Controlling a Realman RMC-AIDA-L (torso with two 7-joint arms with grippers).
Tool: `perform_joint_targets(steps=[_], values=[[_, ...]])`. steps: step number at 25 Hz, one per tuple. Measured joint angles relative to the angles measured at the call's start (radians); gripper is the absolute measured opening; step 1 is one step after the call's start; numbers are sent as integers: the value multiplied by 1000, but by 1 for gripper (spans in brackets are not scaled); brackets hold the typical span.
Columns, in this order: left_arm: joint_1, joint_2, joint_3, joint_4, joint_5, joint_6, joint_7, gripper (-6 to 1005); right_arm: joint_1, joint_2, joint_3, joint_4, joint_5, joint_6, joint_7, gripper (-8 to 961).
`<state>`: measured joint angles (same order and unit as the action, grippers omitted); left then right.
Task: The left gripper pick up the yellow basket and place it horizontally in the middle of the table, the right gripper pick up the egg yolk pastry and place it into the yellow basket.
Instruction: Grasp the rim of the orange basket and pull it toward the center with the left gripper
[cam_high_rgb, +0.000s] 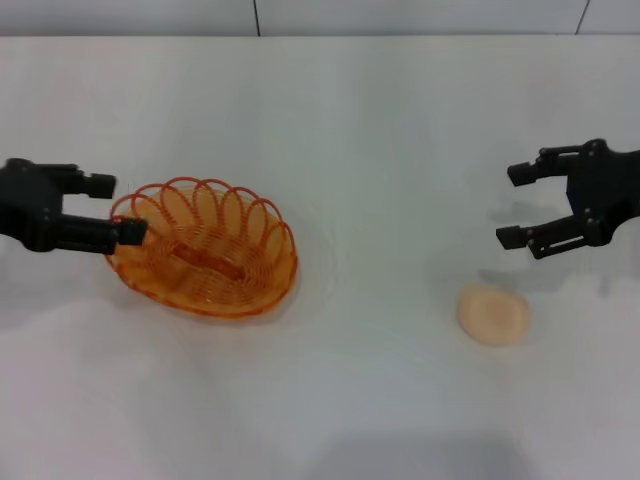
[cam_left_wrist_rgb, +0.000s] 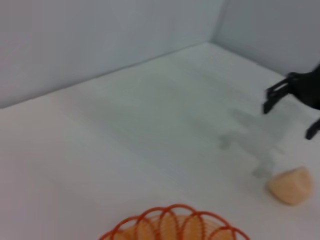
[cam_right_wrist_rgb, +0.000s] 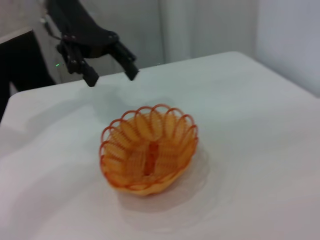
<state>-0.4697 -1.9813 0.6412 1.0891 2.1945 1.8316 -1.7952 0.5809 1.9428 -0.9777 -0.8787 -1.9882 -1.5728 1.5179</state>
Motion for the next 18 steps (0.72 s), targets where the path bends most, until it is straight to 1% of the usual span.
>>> perform_joint_targets(steps=[2,4,5,7,9,11,13,15,18], values=[[10,-11,3,90,27,9,-107,856,-6,3,17,-4,0,1,0,873],[7,-15,4,146,72,13,-211,855,-9,4,22,-5,1,2,0,873],[3,-14,4,163,94,13,-262,854,-9,4,22,-6,1,2,-1,873],[-12,-5,4,184,149,10,-364,853,-10,6,22,-10,1,1,-4,873],[-37,6,5,186,223,-6,-439,851,-10,10,20,-12,-1,2,-8,873],[-66,9,9,180,307,-26,-488,850,-10,14,20,-12,-2,3,-14,873],[-86,8,20,168,370,-49,-506,848,-10,19,21,-12,-3,5,-23,873],[-102,1,47,140,417,-90,-509,847,-11,23,21,-12,-4,6,-31,873],[-123,-2,85,79,440,-149,-510,845,-14,29,21,-12,-5,7,-34,873]])
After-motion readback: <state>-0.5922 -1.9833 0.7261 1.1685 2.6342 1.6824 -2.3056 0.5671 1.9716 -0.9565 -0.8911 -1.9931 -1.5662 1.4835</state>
